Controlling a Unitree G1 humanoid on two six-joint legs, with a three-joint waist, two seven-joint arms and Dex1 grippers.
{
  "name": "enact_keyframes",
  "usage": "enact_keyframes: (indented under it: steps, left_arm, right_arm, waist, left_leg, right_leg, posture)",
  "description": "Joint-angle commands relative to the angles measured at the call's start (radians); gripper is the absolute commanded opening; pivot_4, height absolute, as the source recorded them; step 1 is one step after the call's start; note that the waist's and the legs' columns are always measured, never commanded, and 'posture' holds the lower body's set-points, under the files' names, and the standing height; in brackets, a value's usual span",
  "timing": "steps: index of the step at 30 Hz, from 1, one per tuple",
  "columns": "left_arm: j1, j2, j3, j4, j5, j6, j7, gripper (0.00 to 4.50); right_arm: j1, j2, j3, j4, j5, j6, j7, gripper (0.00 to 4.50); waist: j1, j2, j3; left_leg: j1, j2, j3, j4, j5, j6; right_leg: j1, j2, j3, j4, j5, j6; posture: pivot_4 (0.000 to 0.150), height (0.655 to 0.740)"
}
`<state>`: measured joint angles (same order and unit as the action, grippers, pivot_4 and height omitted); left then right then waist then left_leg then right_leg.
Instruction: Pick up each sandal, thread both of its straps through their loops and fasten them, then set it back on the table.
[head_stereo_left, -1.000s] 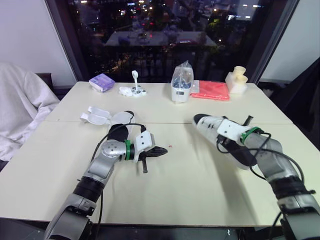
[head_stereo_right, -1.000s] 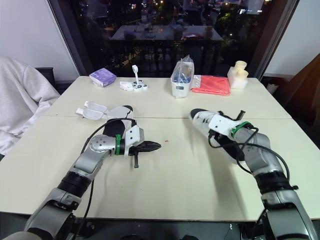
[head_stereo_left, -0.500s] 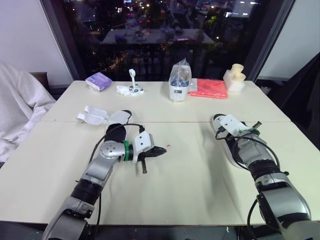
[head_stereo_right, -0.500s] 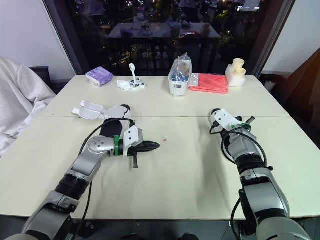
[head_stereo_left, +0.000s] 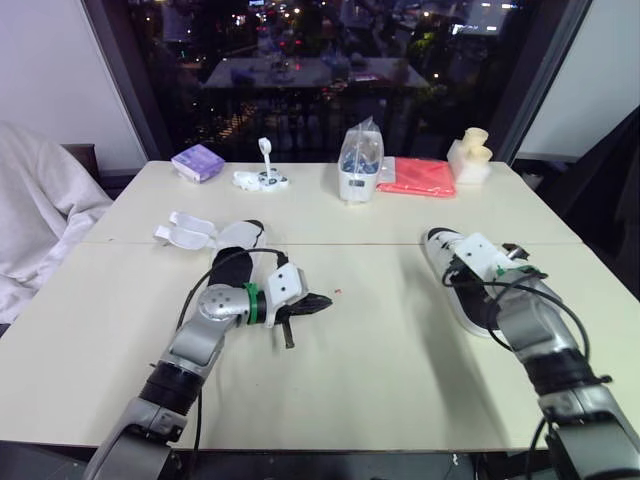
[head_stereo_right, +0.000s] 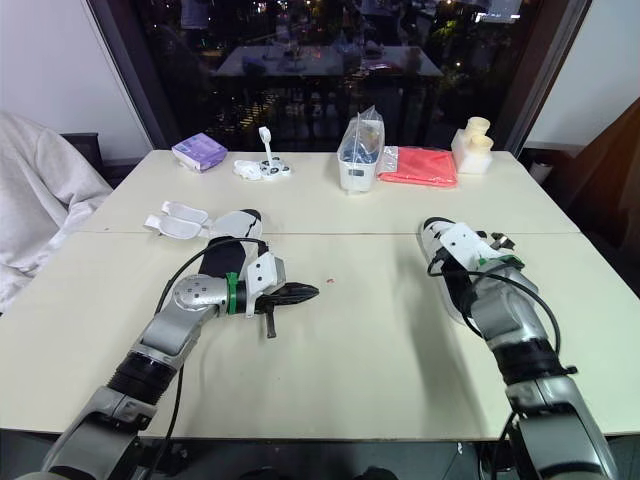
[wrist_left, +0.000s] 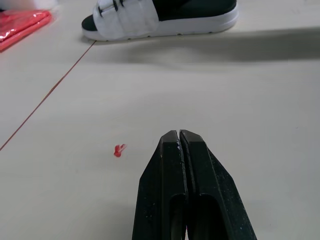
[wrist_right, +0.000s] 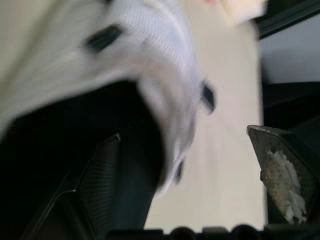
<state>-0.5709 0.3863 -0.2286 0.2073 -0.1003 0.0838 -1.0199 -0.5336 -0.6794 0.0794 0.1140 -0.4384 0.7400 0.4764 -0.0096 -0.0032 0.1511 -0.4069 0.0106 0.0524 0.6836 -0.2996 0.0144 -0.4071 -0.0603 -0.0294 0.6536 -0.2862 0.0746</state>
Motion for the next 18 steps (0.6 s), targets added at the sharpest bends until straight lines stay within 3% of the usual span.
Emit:
enact_keyframes:
  steps: [1,6,11,18]
  left_arm:
    - [-0.014,0.0,0.019,-0.037,-0.015,0.002,0.018,0.0]
    - [-0.022,0.008,0.023,-0.047,0.013,0.001,0.059,0.0]
    - [-0.029,0.032,0.035,-0.076,0.061,0.004,0.134,0.0]
    - [-0.058,0.166,0.024,-0.144,0.282,-0.003,0.287,0.0]
  right_arm:
    - [0.075,-0.075,-0.038,-0.24,0.09,0.146,0.187,4.44]
    - [0.151,-0.173,-0.151,-0.475,0.262,0.238,0.368,4.44]
    - [0.162,-0.101,-0.324,-0.652,0.555,0.348,0.505,4.44]
    - [0.178,-0.012,-0.363,-0.777,0.831,0.504,0.522,4.44]
  waist:
    - [0.0,0.0,0.0]
    - [-0.002,0.0,0.0]
    - [0.0,0.0,0.0]
    - [0.0,0.0,0.0]
  left_leg:
    - [0.0,0.0,0.0,0.0,0.0,0.0]
    - [0.0,0.0,0.0,0.0,0.0,0.0]
    - [0.0,0.0,-0.001,0.0,0.0,0.0]
    - [0.0,0.0,-0.002,0.0,0.0,0.0]
  right_leg:
    - [0.0,0.0,0.0,0.0,0.0,0.0]
    - [0.0,0.0,0.0,0.0,0.0,0.0]
    - [0.0,0.0,0.0,0.001,0.0,0.0]
    - [0.0,0.0,0.0,0.0,0.0,0.0]
  posture:
    - [0.15,0.74]
    - [0.15,0.74]
    - [0.15,0.74]
    - [0.15,0.74]
